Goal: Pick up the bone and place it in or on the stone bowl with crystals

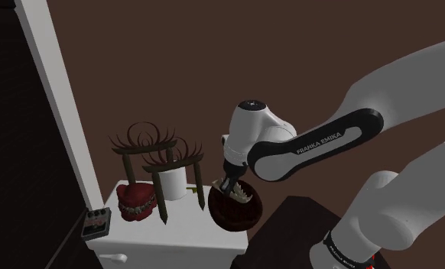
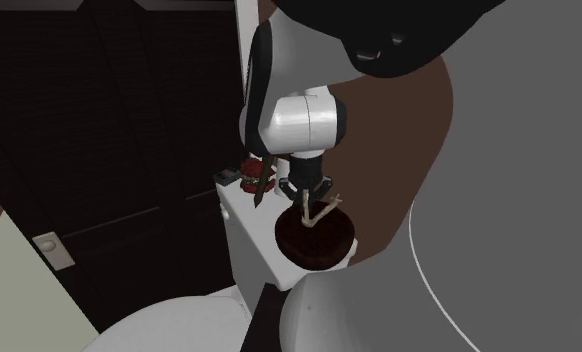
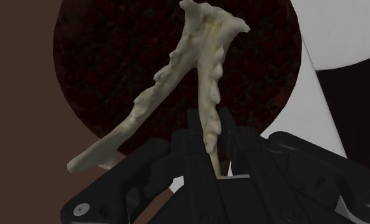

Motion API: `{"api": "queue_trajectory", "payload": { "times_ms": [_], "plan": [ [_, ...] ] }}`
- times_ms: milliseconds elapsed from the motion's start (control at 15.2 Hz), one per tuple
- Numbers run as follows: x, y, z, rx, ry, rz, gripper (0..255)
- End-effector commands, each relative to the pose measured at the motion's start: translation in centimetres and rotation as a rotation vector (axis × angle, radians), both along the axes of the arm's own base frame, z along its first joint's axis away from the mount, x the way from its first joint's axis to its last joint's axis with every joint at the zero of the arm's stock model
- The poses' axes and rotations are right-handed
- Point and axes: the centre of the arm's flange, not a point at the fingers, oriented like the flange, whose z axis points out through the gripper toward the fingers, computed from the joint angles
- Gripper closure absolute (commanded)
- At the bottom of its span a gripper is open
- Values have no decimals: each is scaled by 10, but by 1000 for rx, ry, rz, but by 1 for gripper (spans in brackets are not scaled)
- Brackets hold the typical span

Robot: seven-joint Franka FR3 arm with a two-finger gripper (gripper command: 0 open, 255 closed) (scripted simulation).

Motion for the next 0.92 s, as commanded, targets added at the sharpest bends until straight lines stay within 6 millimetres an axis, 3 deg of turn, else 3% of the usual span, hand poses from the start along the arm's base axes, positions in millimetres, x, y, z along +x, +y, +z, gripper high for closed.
{"api": "queue_trajectory", "payload": {
  "times_ms": [0, 66, 396, 660, 858],
  "plan": [
    [-1, 0, -1, -1, 3, 0, 255],
    [-1, 0, -1, -1, 3, 0, 0],
    [-1, 0, -1, -1, 3, 0, 0],
    [-3, 1, 49, -1, 3, 0, 0],
    [-3, 1, 49, -1, 3, 0, 0]
  ]
}}
